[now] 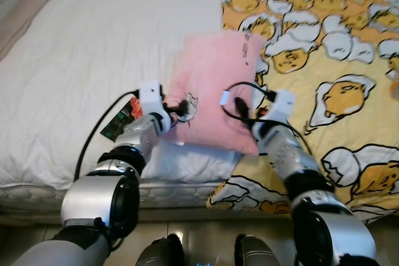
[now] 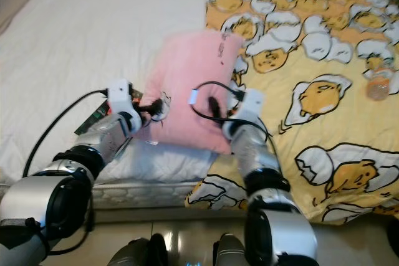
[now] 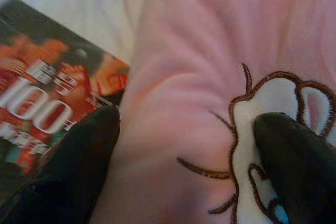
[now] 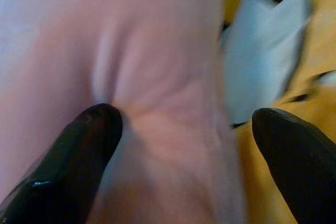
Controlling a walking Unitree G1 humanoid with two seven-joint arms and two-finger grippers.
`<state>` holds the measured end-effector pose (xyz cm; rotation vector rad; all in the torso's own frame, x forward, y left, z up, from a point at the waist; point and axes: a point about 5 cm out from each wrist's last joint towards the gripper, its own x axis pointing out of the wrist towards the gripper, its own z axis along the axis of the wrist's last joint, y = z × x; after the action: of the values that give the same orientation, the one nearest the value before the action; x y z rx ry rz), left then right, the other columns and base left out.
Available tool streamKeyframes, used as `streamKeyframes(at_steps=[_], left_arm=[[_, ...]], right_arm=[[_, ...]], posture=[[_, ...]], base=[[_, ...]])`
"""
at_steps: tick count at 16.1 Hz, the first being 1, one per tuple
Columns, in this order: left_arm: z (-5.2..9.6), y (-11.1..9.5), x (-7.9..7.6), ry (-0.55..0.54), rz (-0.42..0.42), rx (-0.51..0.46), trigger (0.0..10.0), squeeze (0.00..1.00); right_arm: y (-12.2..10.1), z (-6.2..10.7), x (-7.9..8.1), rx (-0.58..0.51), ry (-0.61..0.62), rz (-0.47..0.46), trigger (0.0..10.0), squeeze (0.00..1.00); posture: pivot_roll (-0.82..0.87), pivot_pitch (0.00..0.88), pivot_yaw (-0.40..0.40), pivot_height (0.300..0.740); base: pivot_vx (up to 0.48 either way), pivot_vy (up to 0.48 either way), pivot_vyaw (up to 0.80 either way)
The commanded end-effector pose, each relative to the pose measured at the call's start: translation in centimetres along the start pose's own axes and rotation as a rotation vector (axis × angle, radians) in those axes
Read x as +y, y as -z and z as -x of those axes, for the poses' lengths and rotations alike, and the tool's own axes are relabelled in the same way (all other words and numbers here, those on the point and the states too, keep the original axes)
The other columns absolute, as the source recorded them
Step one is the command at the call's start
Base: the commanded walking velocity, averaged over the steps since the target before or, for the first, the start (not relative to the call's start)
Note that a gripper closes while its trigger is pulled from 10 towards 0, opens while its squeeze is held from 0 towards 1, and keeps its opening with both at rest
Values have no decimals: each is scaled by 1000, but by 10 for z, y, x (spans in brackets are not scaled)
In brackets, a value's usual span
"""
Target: Clean up the room
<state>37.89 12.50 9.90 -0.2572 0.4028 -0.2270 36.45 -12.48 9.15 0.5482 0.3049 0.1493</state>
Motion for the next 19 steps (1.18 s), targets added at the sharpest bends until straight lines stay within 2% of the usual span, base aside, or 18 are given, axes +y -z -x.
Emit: streamKeyframes(at_steps=[1,2,3,5,8,10,12,15,19], left_arm=[[-1,13,-9,47,-2,73,10000,0],[-2,14,-14,74,28,69,3608,0],[-3,12,-17,88,47,52,0,0],[-4,14,-24,122,33,65,0,0],[-4,16,-26,146,41,65,0,0],[-4,14,-27,155,51,48,0,0],[-4,9,-28,174,58,21,0,0],[-4,4,-28,186,77,-19,0,0],[-4,-1,-28,188,105,-49,0,0]], right_arm=[[6,-2,5,19,-26,-63,10000,0],[9,-3,8,30,-42,-85,5922,0],[11,-4,10,39,-50,-101,0,0],[12,-6,16,41,-88,-135,0,0],[14,-5,15,43,-104,-126,0,0],[14,-4,10,42,-98,-57,0,0],[16,-1,3,48,-76,72,0,0],[21,3,-5,58,-63,80,0,0],[19,3,-7,44,-58,89,0,0]], posture=[[-268,247,64,740],[-266,245,66,740],[-265,244,66,740],[-261,244,68,740],[-253,247,67,740],[-251,239,65,740],[-251,225,62,740],[-244,211,63,740],[-246,210,64,740]], base=[[0,0,0],[0,0,0],[0,0,0],[0,0,0],[0,0,0],[0,0,0],[0,0,0],[0,0,0],[0,0,0]])
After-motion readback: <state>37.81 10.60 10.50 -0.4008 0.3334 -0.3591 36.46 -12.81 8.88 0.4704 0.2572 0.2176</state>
